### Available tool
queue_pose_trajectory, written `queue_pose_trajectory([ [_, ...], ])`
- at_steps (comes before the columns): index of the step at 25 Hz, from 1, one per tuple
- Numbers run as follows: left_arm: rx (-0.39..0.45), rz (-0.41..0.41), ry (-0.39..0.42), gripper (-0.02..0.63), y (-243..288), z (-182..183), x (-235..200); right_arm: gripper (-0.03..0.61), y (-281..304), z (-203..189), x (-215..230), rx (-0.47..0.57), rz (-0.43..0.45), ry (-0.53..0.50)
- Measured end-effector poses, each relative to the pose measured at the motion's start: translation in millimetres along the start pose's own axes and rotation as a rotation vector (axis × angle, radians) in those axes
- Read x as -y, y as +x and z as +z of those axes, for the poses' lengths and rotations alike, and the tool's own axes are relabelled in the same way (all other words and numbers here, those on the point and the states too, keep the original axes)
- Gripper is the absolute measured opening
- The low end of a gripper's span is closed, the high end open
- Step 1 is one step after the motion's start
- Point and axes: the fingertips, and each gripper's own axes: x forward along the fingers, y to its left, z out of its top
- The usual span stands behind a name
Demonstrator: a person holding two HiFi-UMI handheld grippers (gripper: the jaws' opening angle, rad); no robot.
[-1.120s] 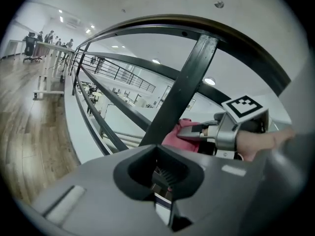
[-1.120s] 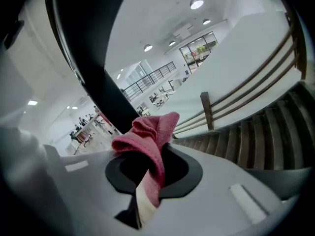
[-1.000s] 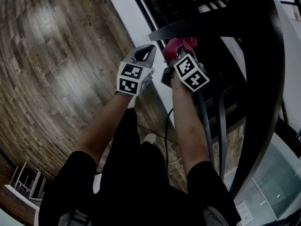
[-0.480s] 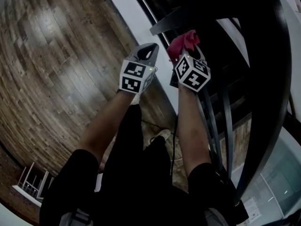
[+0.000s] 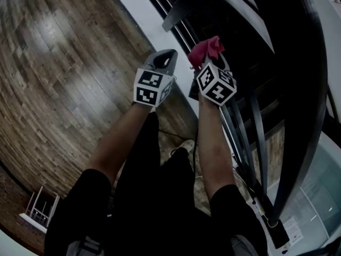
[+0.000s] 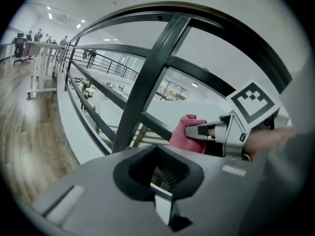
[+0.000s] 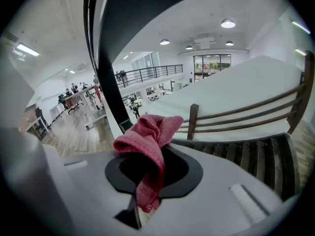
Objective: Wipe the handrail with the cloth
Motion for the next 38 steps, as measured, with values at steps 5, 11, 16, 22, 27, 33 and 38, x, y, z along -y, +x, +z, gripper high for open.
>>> queue_pose_trajectory([
  [5,-0.015,-0.025,0.025,0.0,-0.2,-6.5,14.7,0.054,-13.6,-9.3,14.6,0.012,-0.02,0.028],
  [11,-0.028,-0.055,0.065,0.0,-0.4,-13.5,32.0,0.054,-28.2,-22.9,29.8,0.016,-0.037,0.086],
  [16,-0.038,-0.066,0.087,0.0,0.2,-21.7,44.6,0.054,-37.4,-33.7,42.9,0.02,-0.044,0.123],
  [22,-0.034,-0.032,0.107,0.0,-3.5,-34.3,56.3,0.055,-51.7,-45.0,58.8,0.03,-0.045,0.117],
  [27,-0.037,-0.052,0.096,0.0,-12.5,-41.6,72.8,0.055,-74.1,-59.9,74.5,0.045,-0.074,0.161],
  [33,-0.056,-0.099,0.13,0.0,-10.9,-53.1,100.1,0.055,-88.6,-73.7,93.0,0.044,-0.087,0.207],
  [38,-0.083,-0.128,0.155,0.0,-11.8,-64.0,124.4,0.055,-108.7,-86.1,111.5,0.054,-0.108,0.234],
])
